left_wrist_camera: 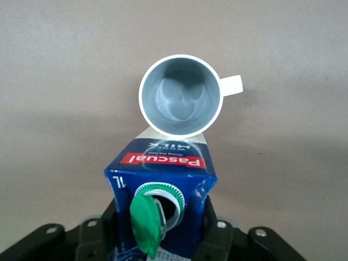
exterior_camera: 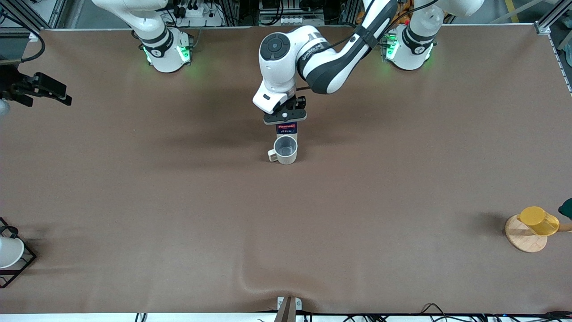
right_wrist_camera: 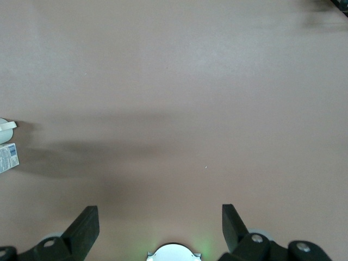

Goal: Place milk next to cup
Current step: 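Lower the milk carton next to the mug with the left gripper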

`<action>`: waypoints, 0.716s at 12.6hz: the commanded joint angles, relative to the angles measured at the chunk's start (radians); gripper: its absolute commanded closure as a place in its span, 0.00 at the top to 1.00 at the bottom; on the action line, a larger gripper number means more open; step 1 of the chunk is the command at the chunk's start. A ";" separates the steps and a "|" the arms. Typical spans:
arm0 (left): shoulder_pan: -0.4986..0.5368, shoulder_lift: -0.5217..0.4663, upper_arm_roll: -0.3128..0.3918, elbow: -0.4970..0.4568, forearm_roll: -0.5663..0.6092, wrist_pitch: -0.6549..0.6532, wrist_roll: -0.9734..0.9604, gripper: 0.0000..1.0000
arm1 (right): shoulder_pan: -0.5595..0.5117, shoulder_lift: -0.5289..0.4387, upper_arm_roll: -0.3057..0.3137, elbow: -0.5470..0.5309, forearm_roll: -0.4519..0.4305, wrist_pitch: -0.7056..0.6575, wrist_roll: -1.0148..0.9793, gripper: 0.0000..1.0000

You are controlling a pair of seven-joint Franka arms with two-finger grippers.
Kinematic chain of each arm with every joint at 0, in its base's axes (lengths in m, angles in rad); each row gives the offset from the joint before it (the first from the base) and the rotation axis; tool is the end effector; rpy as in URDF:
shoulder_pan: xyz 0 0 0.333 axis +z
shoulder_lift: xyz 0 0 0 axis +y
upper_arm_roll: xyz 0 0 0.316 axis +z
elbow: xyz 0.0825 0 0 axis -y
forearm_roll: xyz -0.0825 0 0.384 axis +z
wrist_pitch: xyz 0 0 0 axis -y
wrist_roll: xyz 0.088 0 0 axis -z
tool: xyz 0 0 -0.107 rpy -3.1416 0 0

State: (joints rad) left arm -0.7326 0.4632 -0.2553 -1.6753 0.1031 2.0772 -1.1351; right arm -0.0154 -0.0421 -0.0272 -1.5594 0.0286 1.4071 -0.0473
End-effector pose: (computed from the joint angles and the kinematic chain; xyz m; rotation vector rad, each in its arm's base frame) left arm 0.3848 -0.5418 0.3380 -3.1083 -0.1841 0.0676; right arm 0.5235 -0.0192 0.6391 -3.1025 -0.0122 0.1689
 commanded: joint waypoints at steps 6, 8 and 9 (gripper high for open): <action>0.041 -0.059 0.001 0.077 0.012 -0.043 -0.012 1.00 | -0.035 0.002 0.020 -0.010 0.011 0.007 -0.014 1.00; 0.100 -0.151 -0.001 0.077 0.010 -0.092 -0.005 1.00 | -0.037 0.004 0.020 -0.011 0.011 0.033 -0.014 1.00; 0.134 -0.199 -0.001 0.077 0.010 -0.110 -0.002 1.00 | -0.035 0.005 0.020 -0.013 0.011 0.039 -0.014 1.00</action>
State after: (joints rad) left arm -0.6545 0.3721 -0.2507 -1.5752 0.1031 2.0169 -1.1389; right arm -0.0238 -0.0397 -0.0241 -1.5689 0.0286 1.4283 -0.0483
